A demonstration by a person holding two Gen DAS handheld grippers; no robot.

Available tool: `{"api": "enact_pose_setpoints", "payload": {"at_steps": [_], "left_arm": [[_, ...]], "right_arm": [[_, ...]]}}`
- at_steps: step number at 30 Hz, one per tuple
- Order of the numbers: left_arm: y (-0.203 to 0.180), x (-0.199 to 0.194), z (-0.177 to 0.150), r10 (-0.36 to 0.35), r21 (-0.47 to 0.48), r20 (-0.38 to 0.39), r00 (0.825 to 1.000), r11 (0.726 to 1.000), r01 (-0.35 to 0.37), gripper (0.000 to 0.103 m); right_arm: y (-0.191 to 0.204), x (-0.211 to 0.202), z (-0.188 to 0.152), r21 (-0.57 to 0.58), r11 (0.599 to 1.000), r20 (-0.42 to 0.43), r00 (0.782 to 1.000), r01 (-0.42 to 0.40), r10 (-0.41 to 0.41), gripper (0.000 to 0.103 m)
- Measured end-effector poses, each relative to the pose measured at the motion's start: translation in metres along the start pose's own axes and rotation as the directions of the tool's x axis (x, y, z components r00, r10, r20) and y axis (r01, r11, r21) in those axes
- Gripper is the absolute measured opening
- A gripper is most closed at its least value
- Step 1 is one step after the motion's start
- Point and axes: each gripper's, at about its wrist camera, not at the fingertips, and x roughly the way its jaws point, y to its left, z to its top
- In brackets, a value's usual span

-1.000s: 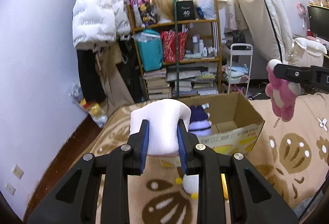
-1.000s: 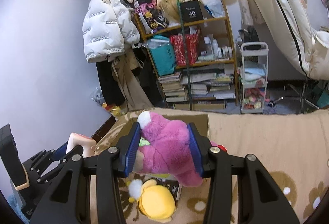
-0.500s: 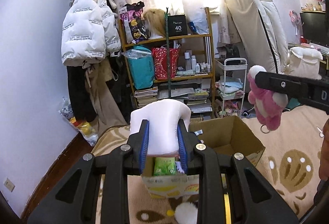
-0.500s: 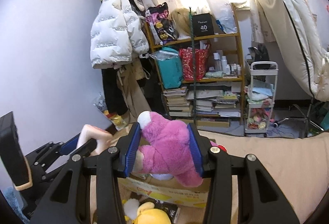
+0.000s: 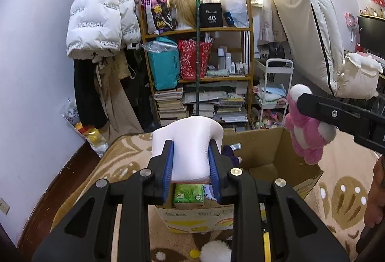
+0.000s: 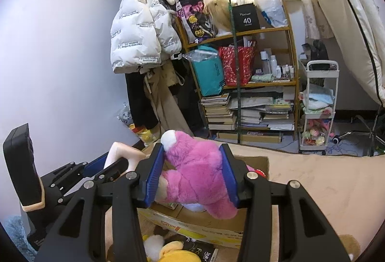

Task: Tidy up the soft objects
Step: 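Open the left tool to drop the cake plush while the right tool drops the pink bear into the box, then move both open tools back toward the yellow duck and white pom-pom toy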

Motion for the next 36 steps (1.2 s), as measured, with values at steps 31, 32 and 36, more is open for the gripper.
{"api": "enact_pose_setpoints", "payload": {"at_steps": [31,32,36], "left_arm": [[-0.002,0.029,-0.022,0.038,0.023,-0.155,0.987,0.999,-0.034,0.074],[-0.002,0.030,-0.022,0.039,0.025,-0.161,0.986,0.999,-0.035,0.076],[0.002,0.032,-0.027,0.066,0.033,-0.184,0.981,0.998,-0.060,0.080]], "right_arm": [[-0.016,0.023,-0.021,0.064,0.998,-0.090,0.996,0.026,-0.020,0.081],[-0.017,0.023,-0.021,0.065,0.997,-0.094,0.995,0.033,-0.027,0.082],[-0.019,0.018,-0.025,0.050,0.997,-0.070,0.996,0.065,-0.061,0.095]]}}
